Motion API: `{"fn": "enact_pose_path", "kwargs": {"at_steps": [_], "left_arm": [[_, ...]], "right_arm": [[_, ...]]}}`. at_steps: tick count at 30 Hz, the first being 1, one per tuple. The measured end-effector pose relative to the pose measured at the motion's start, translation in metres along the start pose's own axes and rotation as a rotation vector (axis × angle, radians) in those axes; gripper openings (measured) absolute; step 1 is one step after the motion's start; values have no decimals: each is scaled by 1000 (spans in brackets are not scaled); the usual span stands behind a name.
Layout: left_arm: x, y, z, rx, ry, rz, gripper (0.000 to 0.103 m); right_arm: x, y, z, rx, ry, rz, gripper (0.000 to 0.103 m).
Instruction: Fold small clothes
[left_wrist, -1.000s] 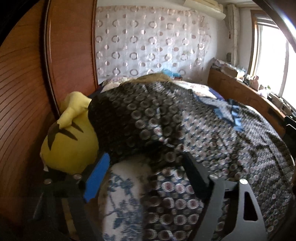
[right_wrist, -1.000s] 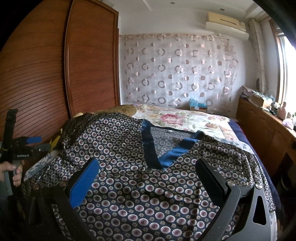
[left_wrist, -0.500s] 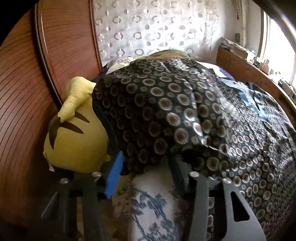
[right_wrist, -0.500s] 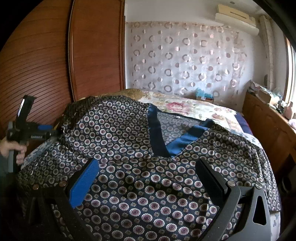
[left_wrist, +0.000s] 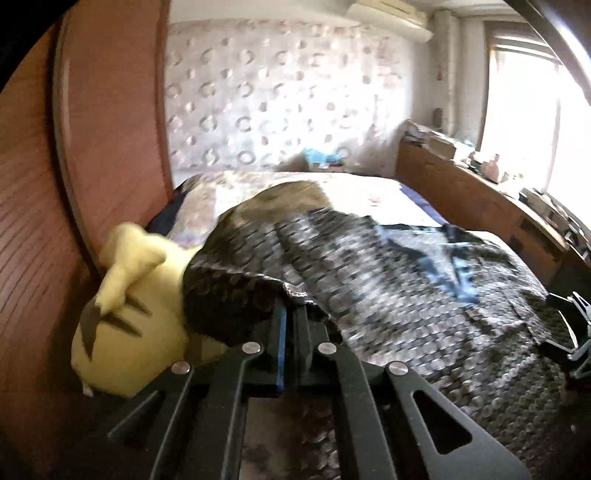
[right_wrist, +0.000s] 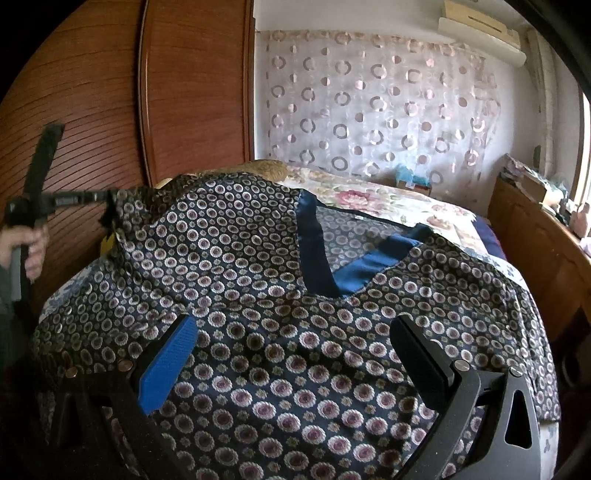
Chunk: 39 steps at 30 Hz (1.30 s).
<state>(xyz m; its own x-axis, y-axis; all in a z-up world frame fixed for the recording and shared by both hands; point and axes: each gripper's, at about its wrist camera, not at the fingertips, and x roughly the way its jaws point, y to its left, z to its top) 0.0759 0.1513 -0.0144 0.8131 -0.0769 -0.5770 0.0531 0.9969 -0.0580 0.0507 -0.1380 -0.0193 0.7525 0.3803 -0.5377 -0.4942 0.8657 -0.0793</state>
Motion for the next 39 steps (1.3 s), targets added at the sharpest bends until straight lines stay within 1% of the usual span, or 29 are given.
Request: {"fn": "enact_pose_path", "kwargs": {"at_steps": [4, 6, 10, 13, 15, 16, 18, 19, 20, 24, 29, 30, 31, 32, 33, 36, 38, 39], "left_arm": [[5, -25, 8, 57, 4, -34, 3], [8, -40, 6, 89, 18, -54, 3], [12, -56, -4, 118, 57, -91, 4], [13, -63, -15, 123, 80, -129, 10], [12, -65, -21, 116, 89, -151, 19], [11, -65, -23, 109, 93, -159, 21], [7, -63, -28, 94, 94, -166, 34], [5, -62, -30, 88, 91, -165, 38], [2, -60, -32, 80, 87, -164, 39], [-12, -48, -37, 47, 67, -149, 41], [-27, -29, -35, 12, 28, -104, 44], [-27, -22, -32, 1, 22, -88, 51], [-25, -18, -32, -8, 16, -78, 55], [-24, -12, -30, -18, 10, -71, 64], [-22, -6, -28, -27, 8, -62, 67], [-9, 14, -21, -54, 16, -12, 68], [0, 23, -19, -68, 25, 9, 68], [4, 29, -18, -79, 31, 19, 70]], "right_arm": [[-9, -5, -2, 6, 1, -19, 103], [-11, -8, -2, 16, 3, -22, 103], [-15, -10, -1, 17, 9, -27, 103], [-16, -8, 1, 17, 8, -24, 103], [-15, -5, 2, 17, 8, -24, 103], [-15, -5, 2, 17, 8, -22, 103], [-15, -4, 2, 16, 14, -20, 103], [-14, -4, 2, 16, 16, -19, 103], [-14, -3, 2, 18, 15, -14, 103], [-13, 2, 3, 7, 19, -11, 103], [-9, 4, 13, -4, 11, 7, 103], [-5, 2, 18, -8, 9, 13, 103], [-3, 3, 21, -11, 6, 19, 103], [0, 4, 25, -12, 5, 27, 103], [4, 4, 31, -13, 3, 41, 103], [12, 10, 46, -25, -5, 73, 103], [18, 11, 54, -32, -12, 89, 103], [21, 6, 58, -32, -17, 100, 103]]}}
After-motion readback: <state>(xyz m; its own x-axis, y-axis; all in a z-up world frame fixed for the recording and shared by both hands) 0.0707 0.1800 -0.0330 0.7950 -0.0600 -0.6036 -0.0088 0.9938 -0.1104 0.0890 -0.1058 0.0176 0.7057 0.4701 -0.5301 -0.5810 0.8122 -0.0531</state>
